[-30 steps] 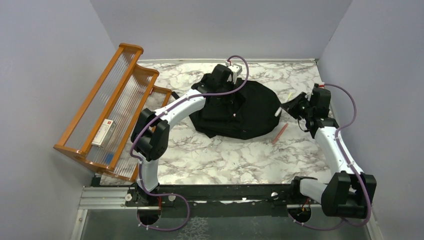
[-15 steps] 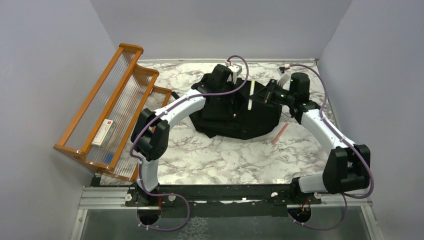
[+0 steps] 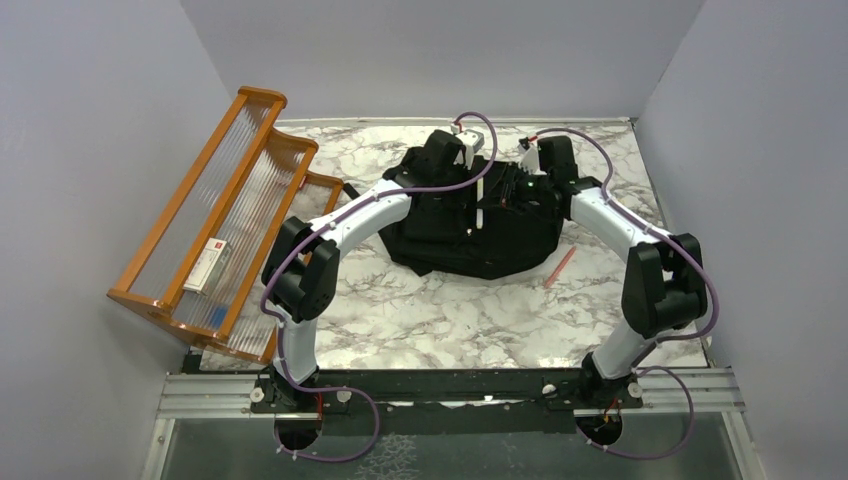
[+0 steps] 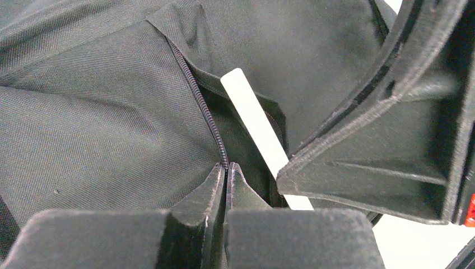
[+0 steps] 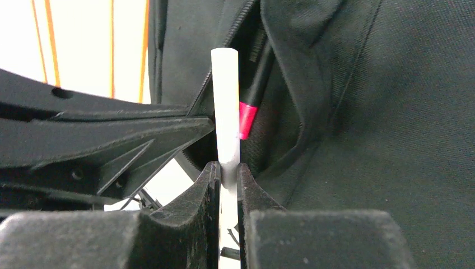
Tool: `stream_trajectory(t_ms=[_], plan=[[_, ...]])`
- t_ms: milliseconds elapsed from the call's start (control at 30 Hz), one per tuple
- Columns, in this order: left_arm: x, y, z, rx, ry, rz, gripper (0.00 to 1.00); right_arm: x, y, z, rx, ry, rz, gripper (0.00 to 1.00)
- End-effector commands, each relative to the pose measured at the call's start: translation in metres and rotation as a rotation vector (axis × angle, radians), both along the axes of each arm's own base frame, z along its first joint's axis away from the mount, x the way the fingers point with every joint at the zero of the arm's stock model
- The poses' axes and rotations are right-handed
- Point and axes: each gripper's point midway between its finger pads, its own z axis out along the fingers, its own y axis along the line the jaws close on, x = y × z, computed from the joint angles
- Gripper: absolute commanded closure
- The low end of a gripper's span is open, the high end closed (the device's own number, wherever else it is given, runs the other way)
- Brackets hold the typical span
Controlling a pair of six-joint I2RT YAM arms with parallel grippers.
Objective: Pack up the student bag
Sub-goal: Place the stationery in the student bag.
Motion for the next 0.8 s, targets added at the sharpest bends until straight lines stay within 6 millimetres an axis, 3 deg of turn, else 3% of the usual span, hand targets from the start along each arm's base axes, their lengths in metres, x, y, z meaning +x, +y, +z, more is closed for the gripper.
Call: stream_trajectory(t_ms=[0,767], plan=[[-0.007,-0.008,0.017,-0.063,-0.014,-0.033,1.00,0.003,-0.003,-0.011,-0.063,0.057,0.000,0.99],[-0.007,-0.013,0.017,-0.081,-0.006,-0.044,1.00,0.008,0.011,-0.042,-0.136,0.193,0.080,0.99]])
